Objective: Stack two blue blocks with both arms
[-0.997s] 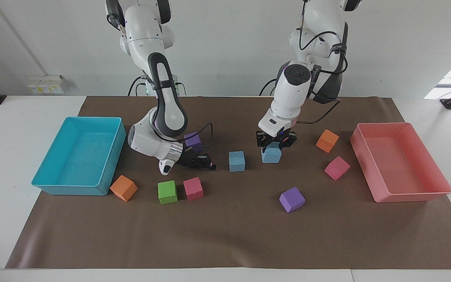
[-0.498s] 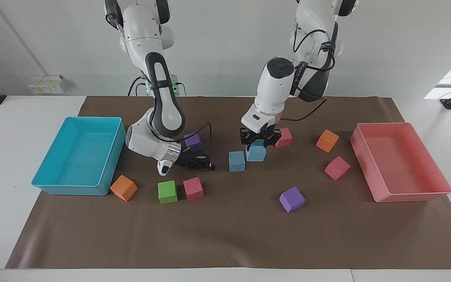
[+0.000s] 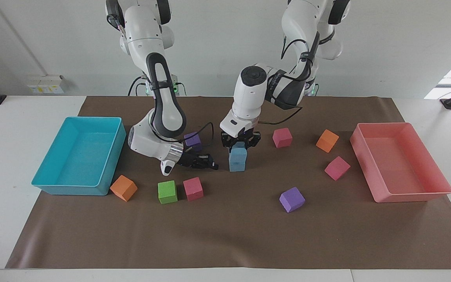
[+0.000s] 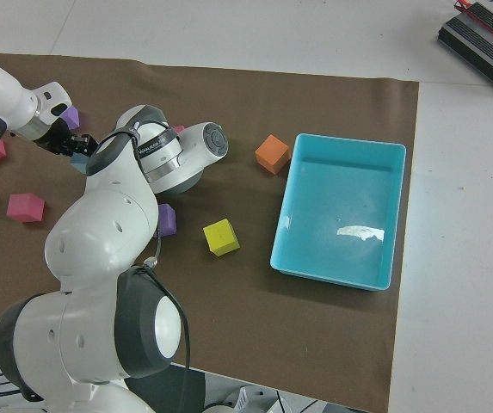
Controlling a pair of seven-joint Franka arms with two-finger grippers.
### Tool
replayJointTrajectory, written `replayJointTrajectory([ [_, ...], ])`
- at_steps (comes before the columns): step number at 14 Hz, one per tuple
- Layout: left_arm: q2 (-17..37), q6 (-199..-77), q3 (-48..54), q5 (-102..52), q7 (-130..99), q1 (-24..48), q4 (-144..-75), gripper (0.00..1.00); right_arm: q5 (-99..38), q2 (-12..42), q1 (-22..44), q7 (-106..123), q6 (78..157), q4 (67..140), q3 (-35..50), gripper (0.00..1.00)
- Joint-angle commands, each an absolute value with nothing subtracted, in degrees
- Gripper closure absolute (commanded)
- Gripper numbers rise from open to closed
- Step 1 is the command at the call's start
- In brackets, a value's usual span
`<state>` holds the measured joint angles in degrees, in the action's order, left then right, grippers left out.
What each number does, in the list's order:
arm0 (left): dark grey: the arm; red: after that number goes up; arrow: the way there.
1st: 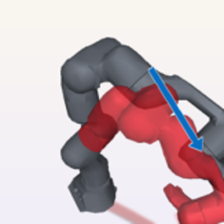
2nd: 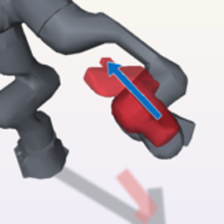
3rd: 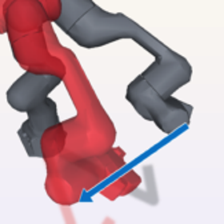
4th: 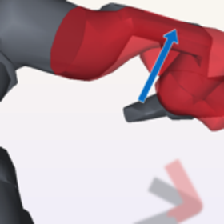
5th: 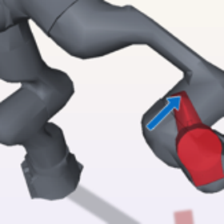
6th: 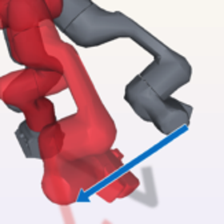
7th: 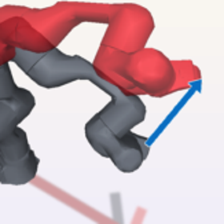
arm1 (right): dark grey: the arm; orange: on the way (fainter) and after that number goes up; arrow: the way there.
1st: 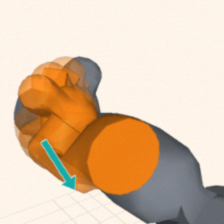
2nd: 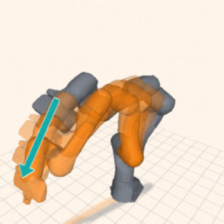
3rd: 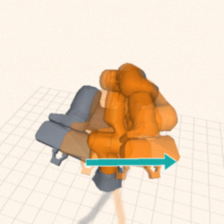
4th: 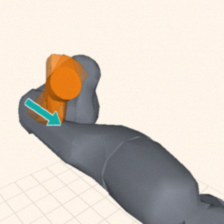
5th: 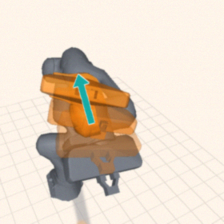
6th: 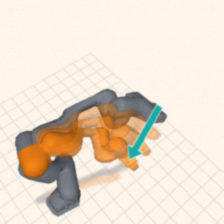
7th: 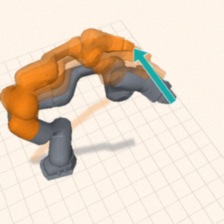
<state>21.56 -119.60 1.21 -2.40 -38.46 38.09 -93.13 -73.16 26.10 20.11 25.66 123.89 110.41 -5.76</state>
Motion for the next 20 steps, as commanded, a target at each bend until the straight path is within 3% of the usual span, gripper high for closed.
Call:
replayJointTrajectory([
  [1,23.29,-119.27,-0.09,-2.64,-41.31,39.99,-92.02,1.00,-75.15,26.02,19.78,29.26,123.22,110.65,-5.45,1.00],
  [13,23.03,-118.65,-0.62,-2.46,-41.66,39.99,-93.78,1.00,-74.71,26.02,20.39,29.53,124.19,111.27,-5.54,1.00],
  [16,22.94,-118.57,-0.62,-2.46,-41.66,40.08,-94.04,0.84,-74.71,26.01,20.39,29.53,124.28,111.27,-5.54,1.00],
  [19,22.85,-118.48,-0.62,-2.46,-41.66,40.08,-94.13,0.79,-74.71,26.02,20.48,29.53,124.45,111.36,-5.54,1.00],
  [20,22.76,-118.48,-0.62,-2.46,-41.66,40.08,-94.13,0.69,-74.71,26.02,20.48,29.44,125.24,111.36,-5.54,1.00],
])
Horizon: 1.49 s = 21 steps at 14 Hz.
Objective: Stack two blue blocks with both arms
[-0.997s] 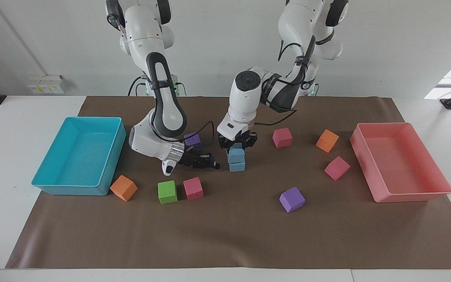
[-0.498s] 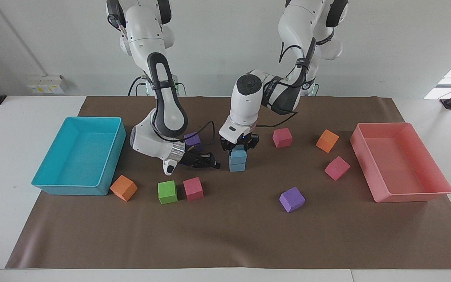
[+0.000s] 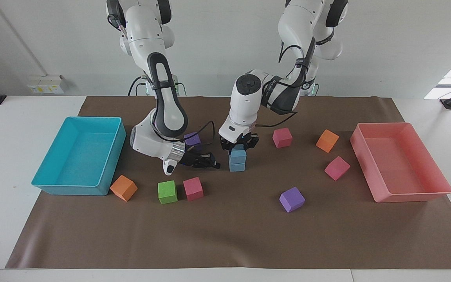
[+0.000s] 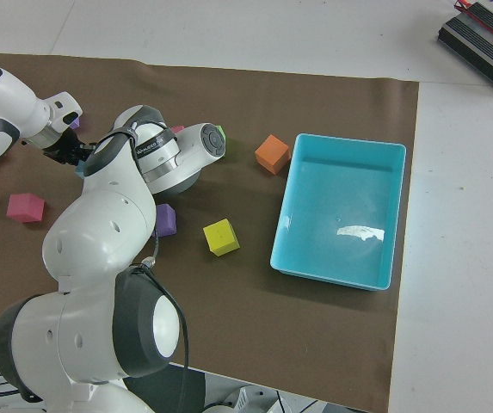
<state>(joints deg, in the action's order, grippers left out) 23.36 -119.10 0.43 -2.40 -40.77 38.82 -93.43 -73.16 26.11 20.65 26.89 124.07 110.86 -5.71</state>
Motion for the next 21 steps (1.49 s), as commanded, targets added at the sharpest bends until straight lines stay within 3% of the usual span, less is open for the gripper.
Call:
replayJointTrajectory([
  [1,22.85,-118.48,-0.62,-2.46,-41.66,40.08,-94.13,0.52,-74.71,26.02,20.48,29.44,125.33,111.44,-5.54,1.00],
  [3,22.76,-118.48,-0.53,-2.46,-41.57,40.08,-94.39,0.00,-74.71,26.02,20.48,29.36,125.42,111.53,-5.54,1.00],
  [11,22.59,-119.09,-0.61,-0.53,-41.57,40.08,-95.01,0.00,-74.27,25.93,21.44,23.25,126.38,110.92,-4.92,1.00],
  [13,22.59,-118.74,-0.62,-0.44,-41.57,39.99,-95.01,0.00,-71.37,26.28,23.03,23.20,130.15,111.18,-5.01,1.00],
  [17,21.11,-118.91,-0.88,-0.44,-40.87,38.59,-94.40,0.00,-68.92,26.11,21.80,24.43,125.69,108.72,-5.10,1.00],
  [21,15.75,-118.30,-0.88,-0.61,-40.43,36.30,-94.39,0.00,-50.14,18.21,15.40,18.37,116.21,108.81,-5.89,1.00],
])
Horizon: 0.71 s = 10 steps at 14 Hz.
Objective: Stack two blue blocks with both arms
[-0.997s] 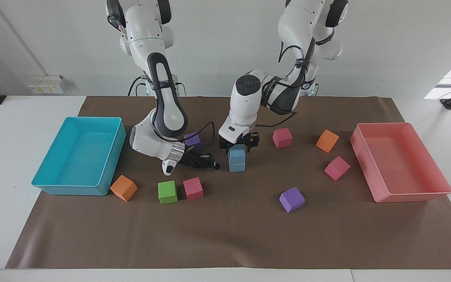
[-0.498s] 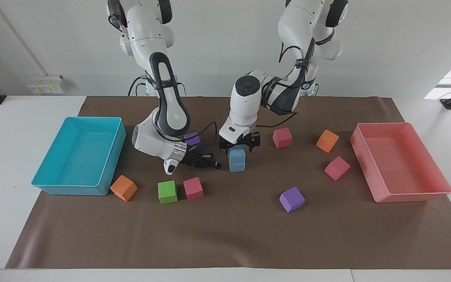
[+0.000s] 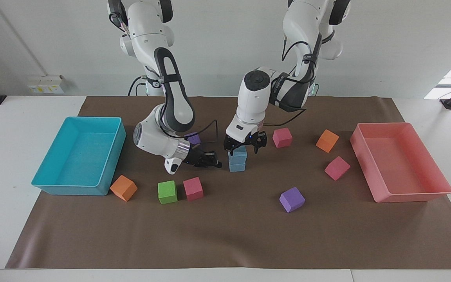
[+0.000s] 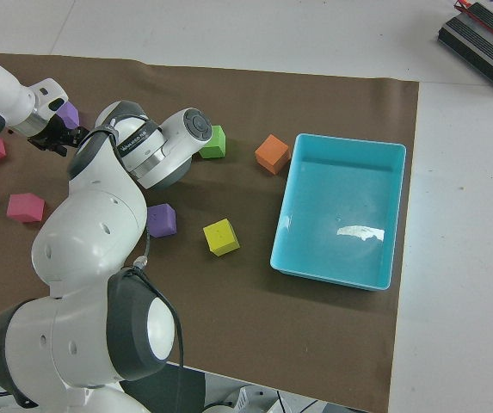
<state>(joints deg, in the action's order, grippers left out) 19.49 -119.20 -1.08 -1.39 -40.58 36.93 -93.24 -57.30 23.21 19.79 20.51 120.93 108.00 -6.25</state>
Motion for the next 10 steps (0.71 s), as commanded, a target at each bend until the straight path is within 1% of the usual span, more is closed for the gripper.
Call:
replayJointTrajectory([
  [1,14.17,-117.17,-1.05,-0.62,-39.91,35.52,-94.31,0.00,-47.05,14.97,15.03,17.15,115.06,108.98,-6.06,0.84],
  [2,12.24,-115.51,-0.88,-0.88,-37.73,33.77,-94.39,0.00,-42.76,11.90,15.03,15.66,114.61,109.16,-6.24,0.40],
  [3,9.87,-113.14,-0.88,-1.14,-35.09,32.97,-94.39,0.00,-38.36,10.30,14.33,14.43,114.78,108.29,-6.15,0.00],
  [6,5.37,-107.07,-1.05,-1.32,-31.30,30.42,-94.31,0.00,-27.81,9.58,14.85,11.79,114.87,105.47,-6.24,0.00],
  [7,4.49,-106.18,-1.23,-1.32,-29.55,29.98,-94.31,0.00,-23.51,8.62,14.94,9.17,114.87,105.21,-6.15,0.00],
  [9,3.61,-105.56,-1.14,-1.23,-23.85,25.86,-94.31,0.00,-16.21,7.39,15.20,1.71,114.44,103.54,-6.24,0.00],
  [10,3.34,-104.51,-1.23,-1.23,-21.12,25.14,-94.31,0.00,-11.13,6.77,15.38,-1.90,114.26,103.01,-6.15,0.00],
])
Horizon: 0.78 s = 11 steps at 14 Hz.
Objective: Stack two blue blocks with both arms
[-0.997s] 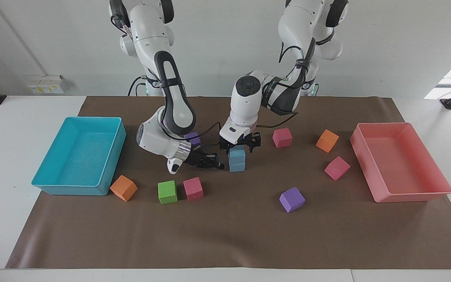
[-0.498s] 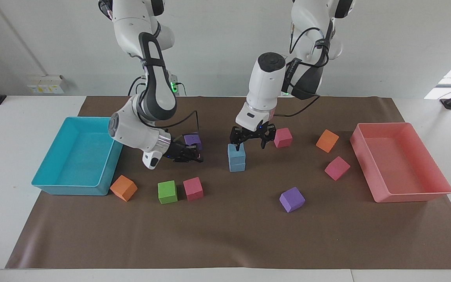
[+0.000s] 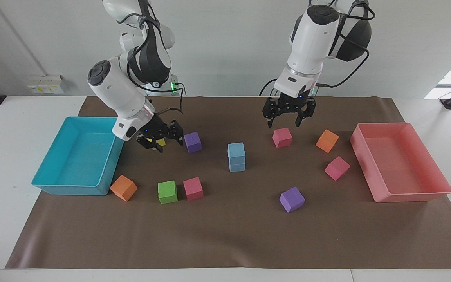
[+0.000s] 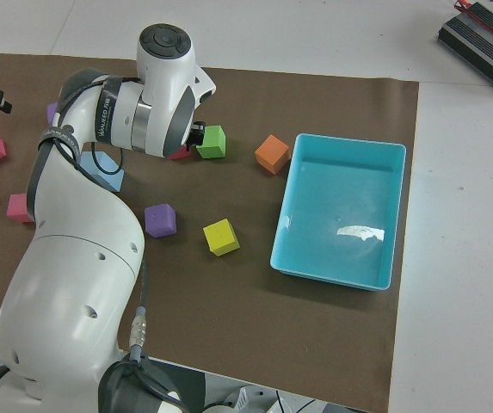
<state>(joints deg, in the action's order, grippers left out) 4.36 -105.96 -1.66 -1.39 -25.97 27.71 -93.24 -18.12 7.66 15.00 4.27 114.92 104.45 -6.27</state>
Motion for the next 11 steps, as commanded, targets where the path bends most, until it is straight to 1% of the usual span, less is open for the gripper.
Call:
replayJointTrajectory([
  [1,3.34,-103.72,-1.49,-0.97,-18.83,23.66,-94.31,0.00,-6.03,6.68,15.38,-4.11,113.39,102.57,-6.07,0.00],
  [3,3.08,-103.27,-1.67,-0.79,-14.26,21.28,-94.31,0.00,-0.81,6.50,15.12,-5.53,107.70,99.86,-6.15,0.00],
  [5,2.11,-102.40,-1.67,-0.79,-9.43,17.95,-94.22,0.00,-0.70,5.20,13.72,-5.54,102.24,97.04,-6.94,0.00],
  [6,1.07,-101.44,-1.67,-0.79,-6.27,16.19,-94.22,0.00,-0.88,3.79,12.58,-5.54,100.74,96.25,-7.38,0.00],
  [8,-0.95,-99.07,-1.67,-0.79,-0.99,12.93,-93.96,0.00,-1.93,0.37,10.47,-5.62,98.45,96.15,-7.47,0.00],
  [11,-4.12,-92.92,-1.93,-0.79,3.15,9.24,-93.78,0.00,-1.93,-1.75,7.22,-5.19,93.71,96.15,-8.00,0.00],
])
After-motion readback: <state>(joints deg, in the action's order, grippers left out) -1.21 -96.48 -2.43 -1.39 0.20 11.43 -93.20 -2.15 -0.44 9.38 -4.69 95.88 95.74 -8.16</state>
